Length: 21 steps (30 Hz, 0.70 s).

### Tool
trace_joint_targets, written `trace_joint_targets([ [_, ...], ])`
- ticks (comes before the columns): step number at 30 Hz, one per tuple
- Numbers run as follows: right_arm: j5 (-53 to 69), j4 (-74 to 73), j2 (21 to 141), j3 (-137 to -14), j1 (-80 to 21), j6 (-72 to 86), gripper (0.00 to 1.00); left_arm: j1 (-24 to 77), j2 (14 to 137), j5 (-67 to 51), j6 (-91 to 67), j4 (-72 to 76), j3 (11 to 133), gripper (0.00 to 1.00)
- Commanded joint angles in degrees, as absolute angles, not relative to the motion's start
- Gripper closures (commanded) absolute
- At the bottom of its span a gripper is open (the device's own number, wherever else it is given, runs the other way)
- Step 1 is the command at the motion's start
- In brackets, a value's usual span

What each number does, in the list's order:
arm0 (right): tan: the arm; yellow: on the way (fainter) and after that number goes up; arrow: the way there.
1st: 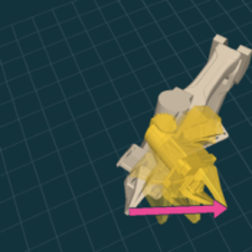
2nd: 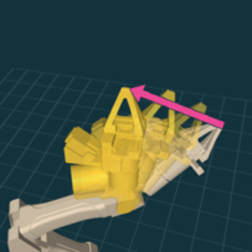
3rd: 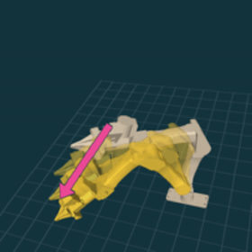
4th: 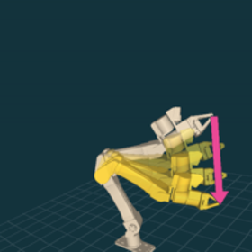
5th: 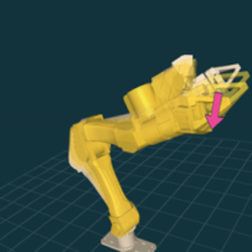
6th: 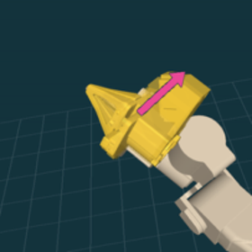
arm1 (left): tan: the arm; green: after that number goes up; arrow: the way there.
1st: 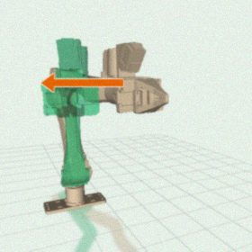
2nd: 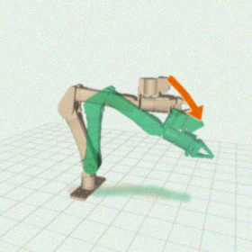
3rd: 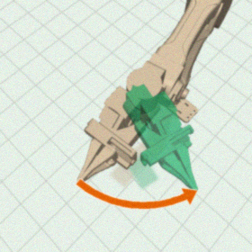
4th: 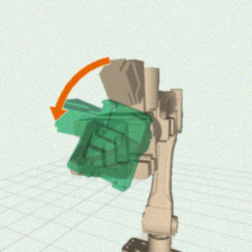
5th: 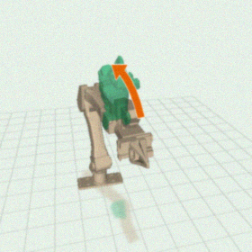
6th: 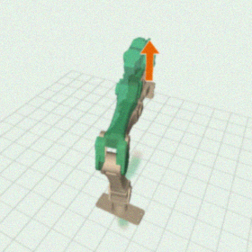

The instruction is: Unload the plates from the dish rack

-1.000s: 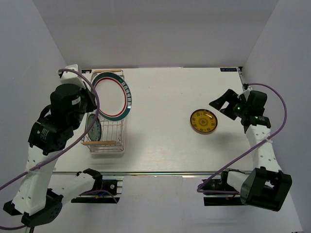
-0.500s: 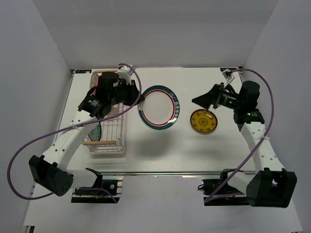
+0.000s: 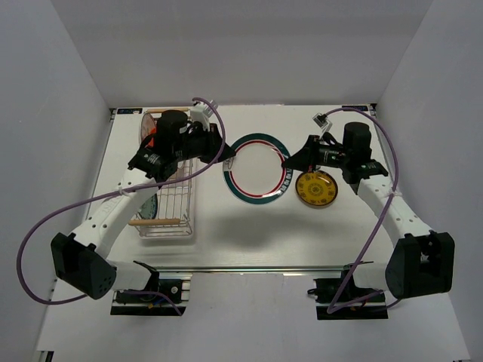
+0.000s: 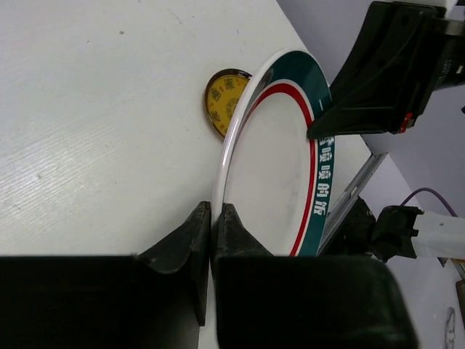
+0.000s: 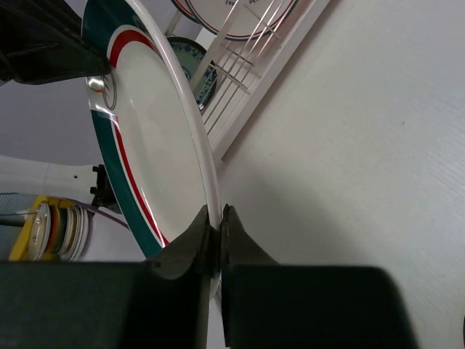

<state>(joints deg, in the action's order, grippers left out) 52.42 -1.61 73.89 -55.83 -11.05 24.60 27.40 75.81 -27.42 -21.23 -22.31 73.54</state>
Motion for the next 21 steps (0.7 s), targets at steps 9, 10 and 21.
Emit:
trace_joint_targets([
  [9, 42.0, -6.0, 77.3, -59.9, -11.2, 26.5, 1.0, 27.6, 76.8, -8.5, -21.4, -36.4, 78.8, 0.02],
  [10, 40.5, -7.2, 78.5, -60.5, -11.3, 26.2, 1.0, 27.6, 76.5, 1.7, -21.6, -38.6, 79.6, 0.02],
  [21, 29.3, -8.4, 90.5, -62.7, -13.5, 29.0, 1.0, 26.4, 71.2, 35.9, -33.9, -59.8, 78.1, 0.02],
])
